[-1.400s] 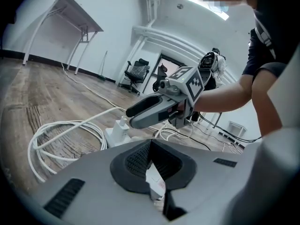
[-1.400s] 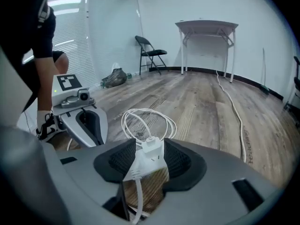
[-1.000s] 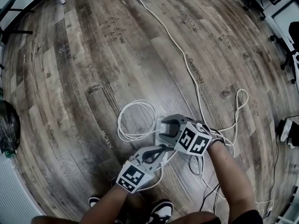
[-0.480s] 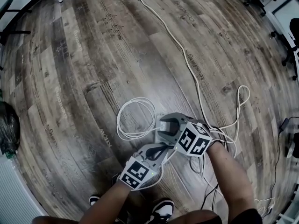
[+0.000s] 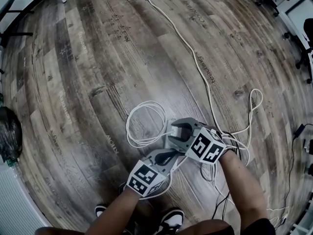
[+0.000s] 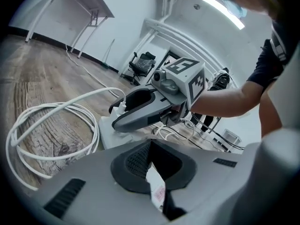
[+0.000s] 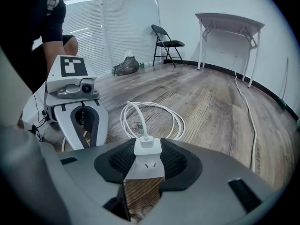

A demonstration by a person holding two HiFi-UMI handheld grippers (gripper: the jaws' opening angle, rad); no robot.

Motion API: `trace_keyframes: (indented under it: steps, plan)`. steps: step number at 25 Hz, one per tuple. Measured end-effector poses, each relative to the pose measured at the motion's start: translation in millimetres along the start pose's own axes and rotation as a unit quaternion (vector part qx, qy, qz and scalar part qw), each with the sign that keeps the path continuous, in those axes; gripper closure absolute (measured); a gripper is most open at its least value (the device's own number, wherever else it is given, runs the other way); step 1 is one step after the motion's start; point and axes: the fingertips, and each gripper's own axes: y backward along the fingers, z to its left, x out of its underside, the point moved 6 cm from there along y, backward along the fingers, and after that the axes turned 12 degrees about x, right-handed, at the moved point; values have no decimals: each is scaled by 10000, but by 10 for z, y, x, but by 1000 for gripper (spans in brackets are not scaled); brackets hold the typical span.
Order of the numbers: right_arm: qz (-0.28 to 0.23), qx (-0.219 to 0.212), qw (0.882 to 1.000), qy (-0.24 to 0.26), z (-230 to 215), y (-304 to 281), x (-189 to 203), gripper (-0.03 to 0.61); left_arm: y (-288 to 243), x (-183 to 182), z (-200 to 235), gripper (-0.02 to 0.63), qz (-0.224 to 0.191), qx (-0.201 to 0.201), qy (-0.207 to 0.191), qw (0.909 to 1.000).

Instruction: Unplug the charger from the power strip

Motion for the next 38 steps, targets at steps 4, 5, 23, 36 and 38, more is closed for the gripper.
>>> trace_keyframes:
  steps: [4,5,23,36,38]
  plan:
    - [-686,302,9963,-415,-205,221,-296,407,-17,-4,18,595,29,48,46,10000]
    - [-787,355,9954,-411,-251,274,-400,407,-12,-7,21,596,64,67,62,9999]
    - [-1489,1358,9598,-1954,-92,2412,-1994,407,1476,-1812,-1057,595,-773,-1116,-419,9899]
    - [-1951,2289,8816,-3638,179,4942,-3409,405,3319,-4114,-3081,595,-1074,-2014,-677,9712]
    - [-2118,2442,8634,-3873,203,5418,-3692,405,3527,-4488,-3520,595,-1093,-2077,-714,9694]
